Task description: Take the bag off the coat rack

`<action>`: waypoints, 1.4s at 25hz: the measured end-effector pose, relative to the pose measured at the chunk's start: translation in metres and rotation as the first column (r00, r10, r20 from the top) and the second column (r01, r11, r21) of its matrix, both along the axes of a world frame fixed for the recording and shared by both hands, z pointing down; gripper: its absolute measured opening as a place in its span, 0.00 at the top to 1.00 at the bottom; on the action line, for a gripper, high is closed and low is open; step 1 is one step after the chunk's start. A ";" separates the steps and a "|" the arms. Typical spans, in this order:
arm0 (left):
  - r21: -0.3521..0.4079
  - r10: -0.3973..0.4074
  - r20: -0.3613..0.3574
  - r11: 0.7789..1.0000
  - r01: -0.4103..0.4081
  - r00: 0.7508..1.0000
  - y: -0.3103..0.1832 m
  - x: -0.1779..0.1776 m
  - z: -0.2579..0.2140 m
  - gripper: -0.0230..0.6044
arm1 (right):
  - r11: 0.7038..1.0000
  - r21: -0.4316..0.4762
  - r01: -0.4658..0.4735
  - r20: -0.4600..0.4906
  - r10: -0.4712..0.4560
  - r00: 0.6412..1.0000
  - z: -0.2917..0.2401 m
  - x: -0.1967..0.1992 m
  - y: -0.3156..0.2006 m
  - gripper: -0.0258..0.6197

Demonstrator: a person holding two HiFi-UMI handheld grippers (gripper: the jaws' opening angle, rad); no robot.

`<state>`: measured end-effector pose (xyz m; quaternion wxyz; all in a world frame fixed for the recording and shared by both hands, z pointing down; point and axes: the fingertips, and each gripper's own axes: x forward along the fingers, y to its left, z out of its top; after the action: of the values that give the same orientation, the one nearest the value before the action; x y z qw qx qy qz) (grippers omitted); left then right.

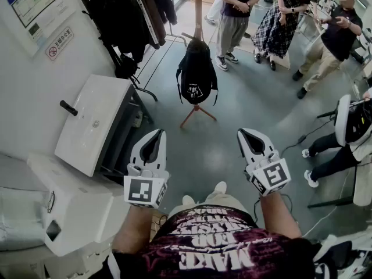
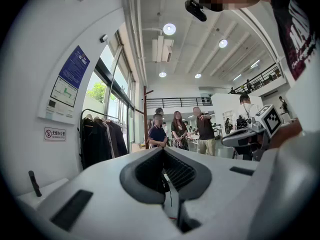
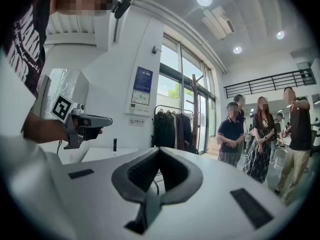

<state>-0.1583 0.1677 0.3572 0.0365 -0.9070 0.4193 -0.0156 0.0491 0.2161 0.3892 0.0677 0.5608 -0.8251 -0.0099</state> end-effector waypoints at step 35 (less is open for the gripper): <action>-0.068 -0.012 -0.031 0.998 0.010 0.999 -0.058 -0.006 0.027 0.83 | 0.999 -0.042 -0.022 0.025 0.023 0.999 0.014 0.020 -0.051 0.76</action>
<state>-0.1638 0.1100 0.3841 -0.0010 -0.9055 0.4241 -0.0157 0.0695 0.1653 0.4035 0.0691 0.5685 -0.8197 0.0154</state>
